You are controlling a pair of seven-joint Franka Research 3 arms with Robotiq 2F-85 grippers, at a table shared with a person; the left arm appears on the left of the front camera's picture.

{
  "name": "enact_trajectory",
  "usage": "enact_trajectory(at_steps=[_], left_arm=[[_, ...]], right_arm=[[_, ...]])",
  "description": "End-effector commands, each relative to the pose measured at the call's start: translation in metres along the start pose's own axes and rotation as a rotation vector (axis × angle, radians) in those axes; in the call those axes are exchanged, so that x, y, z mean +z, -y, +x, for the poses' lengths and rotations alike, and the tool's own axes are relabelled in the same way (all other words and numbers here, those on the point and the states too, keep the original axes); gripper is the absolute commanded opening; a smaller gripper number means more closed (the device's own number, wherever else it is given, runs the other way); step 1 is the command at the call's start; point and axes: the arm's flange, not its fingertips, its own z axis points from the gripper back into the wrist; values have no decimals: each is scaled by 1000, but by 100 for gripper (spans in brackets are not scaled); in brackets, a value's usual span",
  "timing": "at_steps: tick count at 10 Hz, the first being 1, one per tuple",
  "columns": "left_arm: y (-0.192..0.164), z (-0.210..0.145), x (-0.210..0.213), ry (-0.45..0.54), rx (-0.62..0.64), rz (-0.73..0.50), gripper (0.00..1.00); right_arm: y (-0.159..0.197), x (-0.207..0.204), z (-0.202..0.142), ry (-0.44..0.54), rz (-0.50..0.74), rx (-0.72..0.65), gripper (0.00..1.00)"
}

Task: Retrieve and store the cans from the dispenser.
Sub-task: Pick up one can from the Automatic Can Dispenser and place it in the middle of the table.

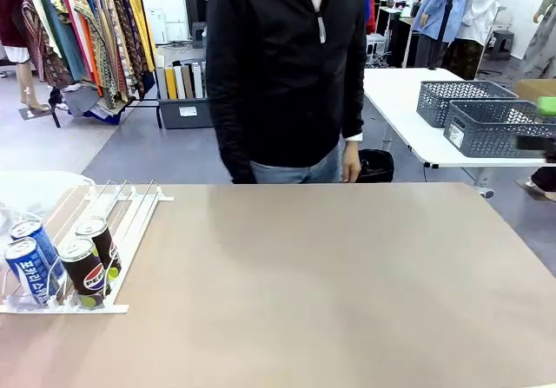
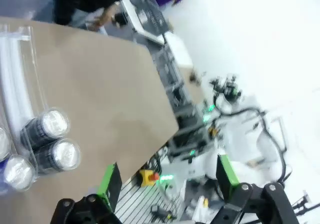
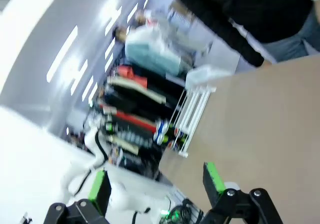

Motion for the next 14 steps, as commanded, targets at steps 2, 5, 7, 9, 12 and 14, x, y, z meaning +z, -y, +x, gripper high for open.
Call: enact_trajectory(at_steps=[2, 5, 7, 9, 12, 14], left_arm=[[-58, -34, 50, 248, 93, -108, 100], [-77, -48, 58, 316, 112, -25, 100], [-75, -45, 80, 306, 150, -66, 100], [-75, -45, 80, 306, 150, -66, 100], [-62, -47, 73, 270, 52, 61, 100], [-25, -44, 47, 20, -45, 293, 100]], right_arm=[[35, 9, -65, 151, 10, -50, 100], [53, -6, -68, 120, -128, -69, 100], [58, 51, -10, 151, -39, -117, 100], [58, 51, -10, 151, -39, -117, 100], [58, 51, -10, 151, -39, -117, 100], [58, 51, -10, 151, -39, -117, 100]])
